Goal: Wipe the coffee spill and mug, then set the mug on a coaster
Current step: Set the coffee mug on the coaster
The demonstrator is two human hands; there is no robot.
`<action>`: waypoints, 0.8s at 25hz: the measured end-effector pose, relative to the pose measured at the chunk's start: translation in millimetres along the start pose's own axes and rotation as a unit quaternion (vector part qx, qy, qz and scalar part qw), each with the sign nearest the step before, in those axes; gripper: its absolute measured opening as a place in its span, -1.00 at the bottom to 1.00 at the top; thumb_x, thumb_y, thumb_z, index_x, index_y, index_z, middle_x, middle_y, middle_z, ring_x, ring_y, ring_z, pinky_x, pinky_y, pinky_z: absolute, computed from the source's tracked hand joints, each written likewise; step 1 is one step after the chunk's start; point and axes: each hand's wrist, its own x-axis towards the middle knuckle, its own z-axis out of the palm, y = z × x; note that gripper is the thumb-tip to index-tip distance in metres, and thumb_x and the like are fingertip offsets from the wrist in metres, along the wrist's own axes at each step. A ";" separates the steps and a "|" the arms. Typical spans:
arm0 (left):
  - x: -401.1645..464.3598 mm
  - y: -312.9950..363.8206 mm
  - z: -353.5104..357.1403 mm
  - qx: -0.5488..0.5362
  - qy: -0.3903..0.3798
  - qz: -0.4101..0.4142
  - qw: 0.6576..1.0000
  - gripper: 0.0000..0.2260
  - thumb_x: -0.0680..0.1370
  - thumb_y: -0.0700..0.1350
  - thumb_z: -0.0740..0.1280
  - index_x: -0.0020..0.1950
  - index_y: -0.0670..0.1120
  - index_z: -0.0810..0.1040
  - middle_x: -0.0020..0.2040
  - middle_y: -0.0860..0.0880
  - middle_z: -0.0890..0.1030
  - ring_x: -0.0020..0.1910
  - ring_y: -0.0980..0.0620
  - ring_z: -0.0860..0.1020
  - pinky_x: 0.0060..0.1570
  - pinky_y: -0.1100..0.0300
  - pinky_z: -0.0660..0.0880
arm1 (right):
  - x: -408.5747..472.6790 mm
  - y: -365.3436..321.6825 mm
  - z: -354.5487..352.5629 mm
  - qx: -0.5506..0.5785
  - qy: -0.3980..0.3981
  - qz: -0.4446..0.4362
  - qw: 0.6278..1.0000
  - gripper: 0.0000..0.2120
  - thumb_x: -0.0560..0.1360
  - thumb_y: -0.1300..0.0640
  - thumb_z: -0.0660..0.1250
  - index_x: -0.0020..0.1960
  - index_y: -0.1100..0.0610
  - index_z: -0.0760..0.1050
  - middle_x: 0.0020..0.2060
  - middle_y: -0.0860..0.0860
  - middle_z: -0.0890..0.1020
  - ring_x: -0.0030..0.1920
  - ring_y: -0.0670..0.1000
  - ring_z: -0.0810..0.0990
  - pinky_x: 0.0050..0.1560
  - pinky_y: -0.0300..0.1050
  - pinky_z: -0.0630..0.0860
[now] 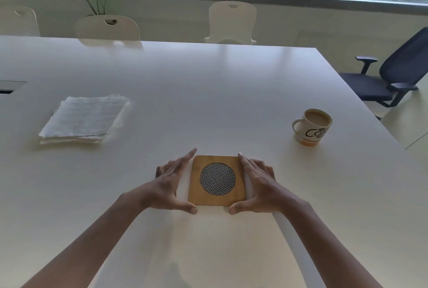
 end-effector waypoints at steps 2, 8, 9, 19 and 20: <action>6.4 7.8 -0.4 -0.008 0.052 0.020 0.998 0.20 0.28 0.56 0.50 0.70 0.36 -0.19 0.70 0.19 0.14 0.65 0.13 0.10 0.55 -0.01 0.09 | -5.0 7.4 -13.4 0.033 0.045 0.014 0.998 0.38 0.16 -0.68 0.43 0.72 -0.14 -0.11 0.60 -0.25 0.17 0.49 -0.40 -0.07 0.53 -0.05 0.11; 71.3 66.2 2.5 -0.114 0.170 0.072 0.976 -0.34 0.56 0.03 0.54 0.62 -0.03 0.41 0.40 0.04 0.61 0.25 0.22 0.64 0.21 0.15 0.68 | -23.6 58.3 -74.7 0.085 0.256 0.064 0.961 -0.06 0.31 -0.44 0.54 0.55 -0.03 0.39 0.38 -0.15 0.50 0.35 -0.03 0.50 0.38 0.13 0.53; 86.3 78.1 5.2 -0.125 0.166 0.075 0.975 -0.39 0.58 -0.05 0.54 0.59 -0.06 0.44 0.33 0.03 0.66 0.17 0.22 0.68 0.13 0.17 0.70 | -26.7 68.7 -85.9 0.083 0.291 0.073 0.950 -0.11 0.32 -0.37 0.57 0.53 -0.02 0.42 0.33 -0.16 0.50 0.32 0.00 0.52 0.34 0.14 0.55; 230.3 184.4 41.3 -0.162 0.164 0.063 0.971 -0.61 0.68 -0.12 0.41 0.50 -0.18 0.55 0.12 -0.14 0.77 0.00 -0.02 0.75 0.11 0.12 0.68 | -17.3 168.0 -156.9 0.105 0.318 0.199 0.921 0.13 0.29 -0.08 0.73 0.67 0.14 0.20 0.54 0.04 0.41 0.40 0.04 0.48 0.40 0.19 0.53; 240.7 189.0 44.7 -0.161 0.159 0.059 0.972 -0.61 0.69 -0.12 0.40 0.50 -0.19 0.54 0.12 -0.15 0.77 -0.01 -0.03 0.75 0.08 0.15 0.67 | -13.9 174.0 -157.2 0.124 0.302 0.199 0.924 0.15 0.27 -0.10 0.74 0.67 0.14 0.19 0.55 0.03 0.41 0.42 0.02 0.48 0.42 0.17 0.52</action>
